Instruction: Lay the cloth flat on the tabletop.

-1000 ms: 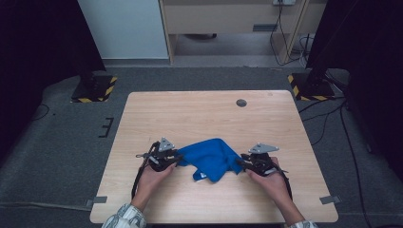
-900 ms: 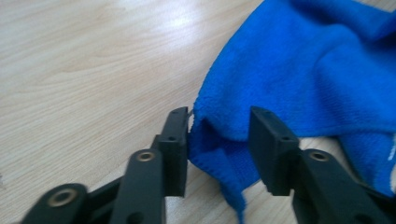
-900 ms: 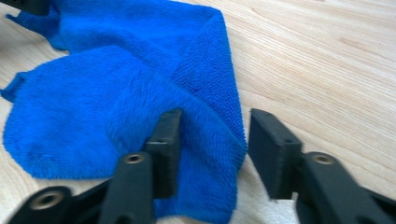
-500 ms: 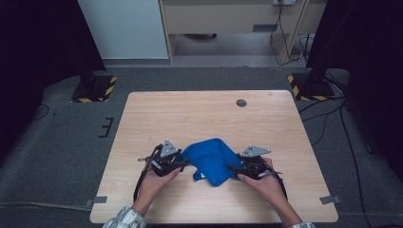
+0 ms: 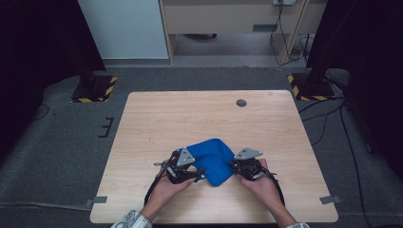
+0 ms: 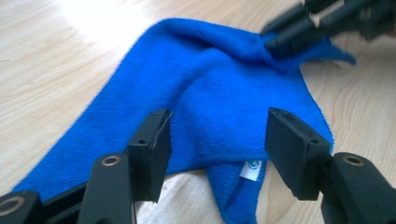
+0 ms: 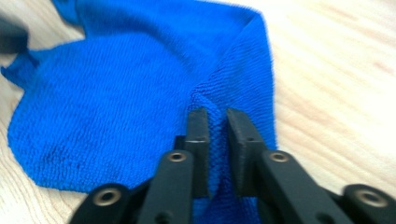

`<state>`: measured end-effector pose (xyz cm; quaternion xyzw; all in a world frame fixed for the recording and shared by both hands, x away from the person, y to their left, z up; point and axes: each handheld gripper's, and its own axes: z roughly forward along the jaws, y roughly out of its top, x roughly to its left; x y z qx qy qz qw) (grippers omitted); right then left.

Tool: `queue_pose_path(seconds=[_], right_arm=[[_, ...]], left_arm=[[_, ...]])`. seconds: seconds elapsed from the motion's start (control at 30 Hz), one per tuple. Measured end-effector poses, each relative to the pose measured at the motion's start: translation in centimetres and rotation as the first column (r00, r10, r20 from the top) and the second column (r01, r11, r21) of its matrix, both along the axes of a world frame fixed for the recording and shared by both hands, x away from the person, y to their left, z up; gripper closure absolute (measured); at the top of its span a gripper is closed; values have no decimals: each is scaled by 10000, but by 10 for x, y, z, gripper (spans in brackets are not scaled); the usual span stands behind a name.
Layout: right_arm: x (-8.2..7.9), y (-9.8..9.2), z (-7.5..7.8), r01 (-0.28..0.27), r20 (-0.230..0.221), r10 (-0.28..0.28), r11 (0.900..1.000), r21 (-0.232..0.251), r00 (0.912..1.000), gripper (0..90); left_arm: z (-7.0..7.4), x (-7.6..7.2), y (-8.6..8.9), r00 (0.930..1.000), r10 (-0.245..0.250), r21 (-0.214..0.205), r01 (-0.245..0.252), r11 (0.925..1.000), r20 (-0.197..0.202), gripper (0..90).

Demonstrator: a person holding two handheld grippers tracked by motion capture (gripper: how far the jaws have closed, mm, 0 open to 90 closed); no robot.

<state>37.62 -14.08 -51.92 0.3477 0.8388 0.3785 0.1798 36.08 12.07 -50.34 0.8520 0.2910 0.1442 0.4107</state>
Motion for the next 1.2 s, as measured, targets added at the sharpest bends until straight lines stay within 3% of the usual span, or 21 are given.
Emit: queue_pose_path(seconds=[0.27, 0.5, 0.63, 0.73, 1.0, 1.2], right_arm=[[5, -18, 12, 484, 243, -504, 9957, 790, 9984, 827], [10, -35, 14, 1094, 157, -1114, 9893, 961, 9936, 823], [12, -40, 14, 1261, 149, -1284, 9865, 1049, 9916, 824], [13, -41, 14, 1258, 130, -1278, 9867, 1034, 9917, 823], [14, -43, 12, 1299, 6, -1304, 9877, 866, 9915, 824], [16, -49, 9, 1408, -137, -1402, 9875, 702, 9900, 828]], left_arm=[[-11, 9, -7, 9999, -91, 517, 97, 9986, -106, 434], [-17, 15, -10, 9997, -118, 1051, 139, 9944, -205, 595], [-13, 14, -8, 9999, -138, 1005, 138, 9948, -5, 746], [-11, 14, -7, 9998, -209, 926, 208, 9955, 5, 805], [-1, 11, -3, 9995, -109, 470, 95, 9988, 312, 804], [3, 13, 4, 9995, 94, 192, -100, 9998, 303, 832]])
